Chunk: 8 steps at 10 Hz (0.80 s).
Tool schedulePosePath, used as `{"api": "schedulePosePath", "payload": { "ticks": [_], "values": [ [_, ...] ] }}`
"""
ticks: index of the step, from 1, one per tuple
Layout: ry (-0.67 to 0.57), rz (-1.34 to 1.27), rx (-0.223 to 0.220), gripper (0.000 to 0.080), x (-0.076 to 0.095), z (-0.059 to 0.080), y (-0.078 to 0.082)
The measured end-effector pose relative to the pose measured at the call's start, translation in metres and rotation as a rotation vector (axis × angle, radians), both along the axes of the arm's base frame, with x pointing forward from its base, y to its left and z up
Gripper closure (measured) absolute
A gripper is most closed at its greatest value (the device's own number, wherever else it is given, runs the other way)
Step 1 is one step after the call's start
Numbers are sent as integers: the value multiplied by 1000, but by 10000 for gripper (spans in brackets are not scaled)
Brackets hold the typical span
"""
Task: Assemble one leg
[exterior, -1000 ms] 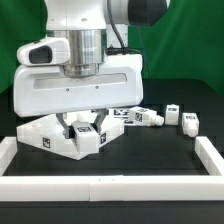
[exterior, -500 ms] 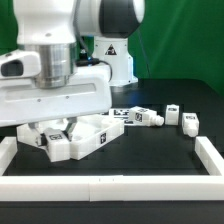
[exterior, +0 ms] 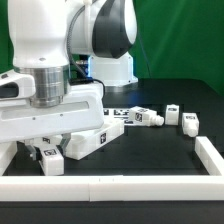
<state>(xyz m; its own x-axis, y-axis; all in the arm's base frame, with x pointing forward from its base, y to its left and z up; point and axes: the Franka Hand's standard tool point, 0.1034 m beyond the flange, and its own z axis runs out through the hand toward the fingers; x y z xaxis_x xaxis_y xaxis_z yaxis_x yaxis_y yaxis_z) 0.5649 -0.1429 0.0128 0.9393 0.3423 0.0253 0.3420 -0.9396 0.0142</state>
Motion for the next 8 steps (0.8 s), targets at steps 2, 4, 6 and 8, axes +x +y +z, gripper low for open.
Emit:
{"api": "schedulePosePath", "payload": {
  "ticks": [2,4,6,8],
  "values": [
    [1,-1,1,515,0,0,-1],
    [0,-1,0,263,0,0,-1],
    [-12,28,1,186,7,28,5],
    [-52,82,-10,158,-5,53,6]
  ]
}}
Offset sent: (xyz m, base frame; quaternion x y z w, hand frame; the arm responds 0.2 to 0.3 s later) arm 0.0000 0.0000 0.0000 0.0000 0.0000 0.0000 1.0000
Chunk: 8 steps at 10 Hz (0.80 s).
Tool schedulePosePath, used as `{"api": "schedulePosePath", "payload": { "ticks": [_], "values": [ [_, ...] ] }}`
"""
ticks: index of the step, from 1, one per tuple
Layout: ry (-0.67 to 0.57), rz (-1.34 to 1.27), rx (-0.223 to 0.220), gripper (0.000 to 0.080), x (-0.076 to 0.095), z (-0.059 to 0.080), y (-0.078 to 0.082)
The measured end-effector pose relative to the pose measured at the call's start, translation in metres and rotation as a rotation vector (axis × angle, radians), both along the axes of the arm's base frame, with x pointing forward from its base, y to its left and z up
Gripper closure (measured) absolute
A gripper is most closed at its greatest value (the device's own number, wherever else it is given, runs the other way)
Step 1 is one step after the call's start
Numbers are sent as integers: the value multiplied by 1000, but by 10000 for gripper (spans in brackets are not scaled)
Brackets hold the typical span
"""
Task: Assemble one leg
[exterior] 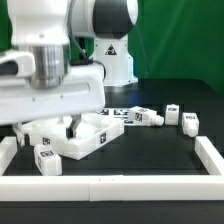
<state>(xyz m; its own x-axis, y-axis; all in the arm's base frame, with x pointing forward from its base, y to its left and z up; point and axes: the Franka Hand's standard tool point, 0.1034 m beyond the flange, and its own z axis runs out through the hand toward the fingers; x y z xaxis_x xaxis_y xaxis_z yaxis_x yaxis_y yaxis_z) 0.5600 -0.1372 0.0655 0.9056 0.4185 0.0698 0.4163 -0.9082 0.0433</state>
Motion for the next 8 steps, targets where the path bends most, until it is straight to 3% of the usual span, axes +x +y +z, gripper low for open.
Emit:
{"api": "schedulePosePath", "payload": {
  "ticks": [2,6,8],
  "values": [
    [-20,161,-19,151,-16,10,-6],
    [-13,159,-17,150,-19,8,-6],
    [-18,327,-49,150,-25,-2,-12]
  ]
}}
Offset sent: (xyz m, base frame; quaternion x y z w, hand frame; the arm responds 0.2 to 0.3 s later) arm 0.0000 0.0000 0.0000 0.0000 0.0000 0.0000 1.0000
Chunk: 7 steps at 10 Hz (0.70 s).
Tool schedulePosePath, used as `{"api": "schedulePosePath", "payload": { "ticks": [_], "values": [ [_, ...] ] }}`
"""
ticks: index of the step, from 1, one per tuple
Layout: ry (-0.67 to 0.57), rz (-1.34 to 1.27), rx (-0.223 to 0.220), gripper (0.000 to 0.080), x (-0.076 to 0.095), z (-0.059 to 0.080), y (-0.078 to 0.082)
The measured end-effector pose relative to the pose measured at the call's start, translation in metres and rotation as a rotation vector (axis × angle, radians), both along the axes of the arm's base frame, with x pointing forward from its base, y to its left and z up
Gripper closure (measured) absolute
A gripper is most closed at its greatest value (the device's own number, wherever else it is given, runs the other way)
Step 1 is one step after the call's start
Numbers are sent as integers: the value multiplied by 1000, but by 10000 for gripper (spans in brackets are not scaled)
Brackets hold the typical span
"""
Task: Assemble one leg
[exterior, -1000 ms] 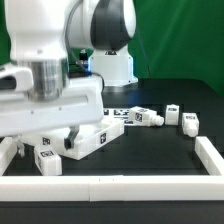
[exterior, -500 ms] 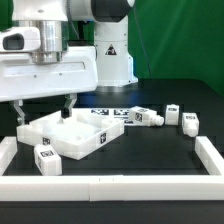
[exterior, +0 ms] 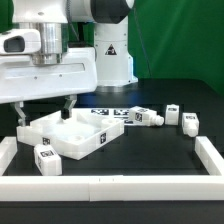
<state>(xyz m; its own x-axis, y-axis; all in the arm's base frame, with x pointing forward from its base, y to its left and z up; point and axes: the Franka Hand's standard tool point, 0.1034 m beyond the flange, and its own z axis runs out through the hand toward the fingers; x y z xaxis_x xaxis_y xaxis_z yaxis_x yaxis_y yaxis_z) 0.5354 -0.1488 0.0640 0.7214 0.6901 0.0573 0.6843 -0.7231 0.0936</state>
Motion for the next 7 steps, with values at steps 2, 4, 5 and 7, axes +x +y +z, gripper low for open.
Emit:
{"api": "schedulePosePath", "payload": {
  "ticks": [2,4,5,7],
  "values": [
    [30,143,-12,150,-10,-13,-14],
    [41,155,-14,150,-18,-27,-15],
    [37,155,-16,150,-17,-25,-15],
    [47,143,-10,150,-18,-28,-14]
  ]
}}
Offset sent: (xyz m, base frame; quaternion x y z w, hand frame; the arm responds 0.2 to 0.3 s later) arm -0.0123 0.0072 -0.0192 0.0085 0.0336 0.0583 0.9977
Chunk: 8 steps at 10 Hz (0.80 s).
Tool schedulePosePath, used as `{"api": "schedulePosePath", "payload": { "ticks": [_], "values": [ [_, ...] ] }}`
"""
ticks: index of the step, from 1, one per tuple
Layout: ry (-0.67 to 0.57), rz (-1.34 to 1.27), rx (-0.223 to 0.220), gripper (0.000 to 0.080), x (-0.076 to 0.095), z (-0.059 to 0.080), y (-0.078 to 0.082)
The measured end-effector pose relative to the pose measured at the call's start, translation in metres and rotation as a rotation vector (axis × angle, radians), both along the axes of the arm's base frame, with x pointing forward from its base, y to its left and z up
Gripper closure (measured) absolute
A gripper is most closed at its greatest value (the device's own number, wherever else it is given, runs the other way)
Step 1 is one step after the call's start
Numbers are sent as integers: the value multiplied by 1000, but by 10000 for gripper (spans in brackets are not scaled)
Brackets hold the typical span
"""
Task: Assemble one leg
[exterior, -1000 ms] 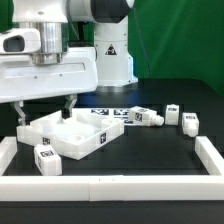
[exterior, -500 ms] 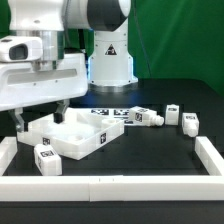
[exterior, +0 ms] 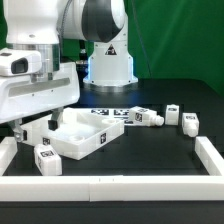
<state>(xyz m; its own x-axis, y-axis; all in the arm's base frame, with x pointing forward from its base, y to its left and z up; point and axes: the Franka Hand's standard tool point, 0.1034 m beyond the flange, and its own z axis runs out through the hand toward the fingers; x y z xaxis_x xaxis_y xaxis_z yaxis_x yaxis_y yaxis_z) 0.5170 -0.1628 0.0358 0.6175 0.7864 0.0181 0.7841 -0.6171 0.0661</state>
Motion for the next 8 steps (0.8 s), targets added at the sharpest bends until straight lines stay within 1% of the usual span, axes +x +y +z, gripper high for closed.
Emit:
{"api": "schedulePosePath", "payload": {
  "ticks": [2,3,4,6,8],
  "values": [
    [42,-41,12,150,-9,-17,5],
    [52,-44,11,150,-18,-24,6],
    [55,-58,12,150,-22,-27,10],
    [55,-61,13,161,-22,-27,8],
    [55,-61,13,489,-22,-27,8]
  ]
}}
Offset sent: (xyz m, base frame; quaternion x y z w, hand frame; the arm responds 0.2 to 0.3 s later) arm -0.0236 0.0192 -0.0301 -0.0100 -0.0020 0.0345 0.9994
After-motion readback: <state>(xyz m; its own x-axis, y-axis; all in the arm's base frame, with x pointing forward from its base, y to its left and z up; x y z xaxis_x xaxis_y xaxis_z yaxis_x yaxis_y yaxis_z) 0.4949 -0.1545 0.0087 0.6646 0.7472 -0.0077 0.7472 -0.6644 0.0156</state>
